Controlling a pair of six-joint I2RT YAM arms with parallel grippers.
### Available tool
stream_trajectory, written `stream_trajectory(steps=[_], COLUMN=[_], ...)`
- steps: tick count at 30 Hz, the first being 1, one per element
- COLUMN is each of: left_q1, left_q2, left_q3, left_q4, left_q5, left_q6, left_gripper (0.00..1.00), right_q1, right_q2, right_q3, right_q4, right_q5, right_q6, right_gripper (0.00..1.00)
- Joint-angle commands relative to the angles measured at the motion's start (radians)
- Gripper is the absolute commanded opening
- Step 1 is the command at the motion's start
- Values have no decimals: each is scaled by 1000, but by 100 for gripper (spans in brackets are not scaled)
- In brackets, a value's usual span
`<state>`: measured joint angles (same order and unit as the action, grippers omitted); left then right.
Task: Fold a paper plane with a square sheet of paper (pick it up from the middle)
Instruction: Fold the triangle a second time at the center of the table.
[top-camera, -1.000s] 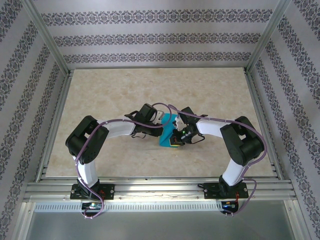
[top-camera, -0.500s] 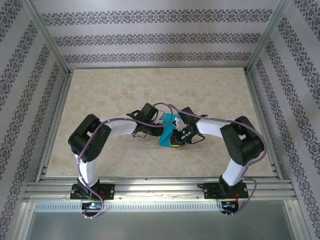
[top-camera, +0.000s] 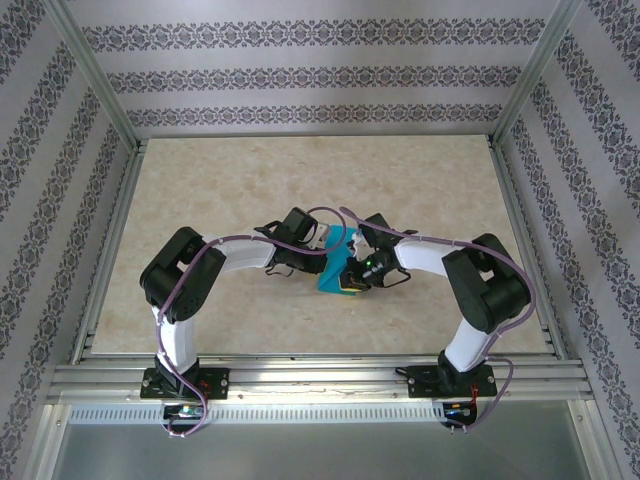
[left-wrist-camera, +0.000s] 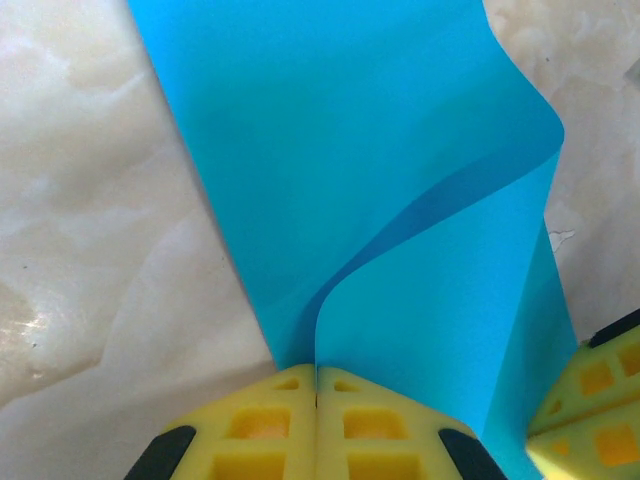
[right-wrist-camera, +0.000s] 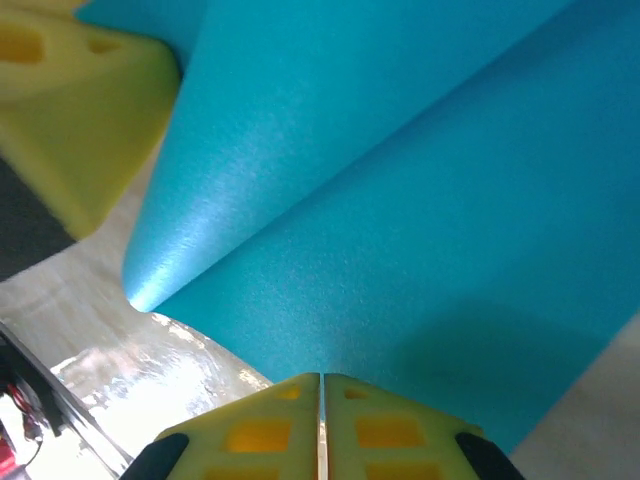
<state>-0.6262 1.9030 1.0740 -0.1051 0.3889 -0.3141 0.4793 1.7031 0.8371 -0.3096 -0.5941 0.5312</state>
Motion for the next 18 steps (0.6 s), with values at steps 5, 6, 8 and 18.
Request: stream_trajectory(steps=[5,6,8,18], left_q1=[2,2,1,1], left_q2=[21,21,23,25], left_q3=[9,10,13,7], left_q4=[-38,-38,-40,-38], left_q5=[-7,-7,-9,-7], left_q6=[23,24,24,25], left_gripper=[4,4,4,4], right_q1=[-57,-54,-43,-22], right_q2=[-124,-120,-92,16], right_q3=[-72,-85,-97,-59], right_q4=[275,342,438,486], right_q5=[-34,-42,-48,5], right_q6=[310,362,447,531], right_gripper=[1,0,0,0])
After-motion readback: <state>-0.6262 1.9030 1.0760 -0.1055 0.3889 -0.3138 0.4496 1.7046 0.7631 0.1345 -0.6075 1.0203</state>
